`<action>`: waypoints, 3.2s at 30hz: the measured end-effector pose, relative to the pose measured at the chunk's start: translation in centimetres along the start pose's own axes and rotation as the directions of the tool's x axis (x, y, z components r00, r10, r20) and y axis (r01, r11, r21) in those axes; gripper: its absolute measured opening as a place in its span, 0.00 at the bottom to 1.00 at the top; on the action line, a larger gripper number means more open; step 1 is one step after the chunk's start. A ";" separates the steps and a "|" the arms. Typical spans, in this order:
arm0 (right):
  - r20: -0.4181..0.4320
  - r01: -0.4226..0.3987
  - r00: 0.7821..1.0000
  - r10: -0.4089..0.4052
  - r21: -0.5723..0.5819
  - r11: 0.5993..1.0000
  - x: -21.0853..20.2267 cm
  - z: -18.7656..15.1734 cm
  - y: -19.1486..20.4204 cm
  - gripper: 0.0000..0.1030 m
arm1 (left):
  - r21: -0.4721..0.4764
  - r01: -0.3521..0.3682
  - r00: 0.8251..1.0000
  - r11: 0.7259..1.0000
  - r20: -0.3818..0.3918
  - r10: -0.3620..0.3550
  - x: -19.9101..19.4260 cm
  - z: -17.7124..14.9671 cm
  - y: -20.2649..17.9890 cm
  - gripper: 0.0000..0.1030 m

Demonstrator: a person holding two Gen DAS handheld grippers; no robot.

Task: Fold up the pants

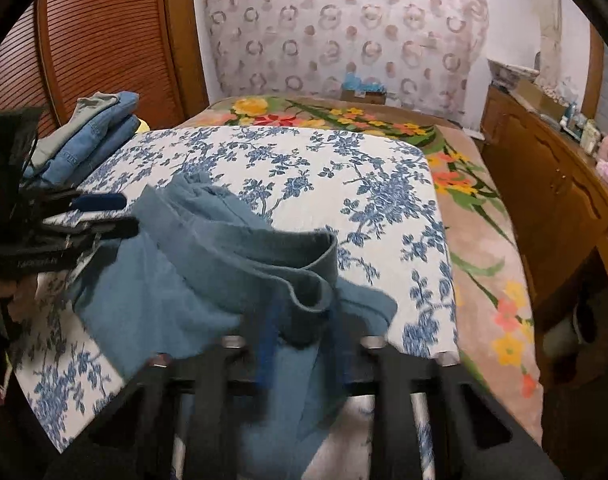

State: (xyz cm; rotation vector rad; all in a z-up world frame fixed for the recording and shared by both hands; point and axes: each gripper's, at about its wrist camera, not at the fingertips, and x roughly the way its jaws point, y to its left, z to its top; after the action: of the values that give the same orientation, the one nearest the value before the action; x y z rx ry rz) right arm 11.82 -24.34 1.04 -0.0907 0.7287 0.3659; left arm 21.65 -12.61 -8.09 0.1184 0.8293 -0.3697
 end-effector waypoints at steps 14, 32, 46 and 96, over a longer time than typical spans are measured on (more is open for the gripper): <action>0.027 0.042 0.999 -0.044 0.065 0.997 2.2 2.2 -0.6 0.06 | -0.018 0.029 1.000 0.999 0.013 -0.028 -1.1 -1.0 0.1 0.49; 0.047 0.057 0.997 -0.064 0.136 0.989 -1.2 -1.2 -0.5 0.39 | -0.009 0.030 1.000 0.999 -0.007 -0.030 -0.6 -1.2 -0.4 0.49; -0.009 0.079 0.997 -0.078 0.172 0.982 -1.8 -2.6 -1.5 0.40 | -0.023 0.043 0.999 0.999 -0.004 -0.043 0.5 -0.3 -0.1 0.49; 0.013 0.041 0.999 -0.045 0.217 0.975 -1.8 -3.3 -2.1 0.55 | -0.046 0.036 0.998 0.998 -0.044 -0.038 3.0 1.0 1.2 0.64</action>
State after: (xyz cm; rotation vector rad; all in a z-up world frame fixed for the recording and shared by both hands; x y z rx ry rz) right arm 9.28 -27.55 -0.32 0.1023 0.7440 0.2439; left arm 24.62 -12.55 -9.71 0.0697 0.8843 -0.3846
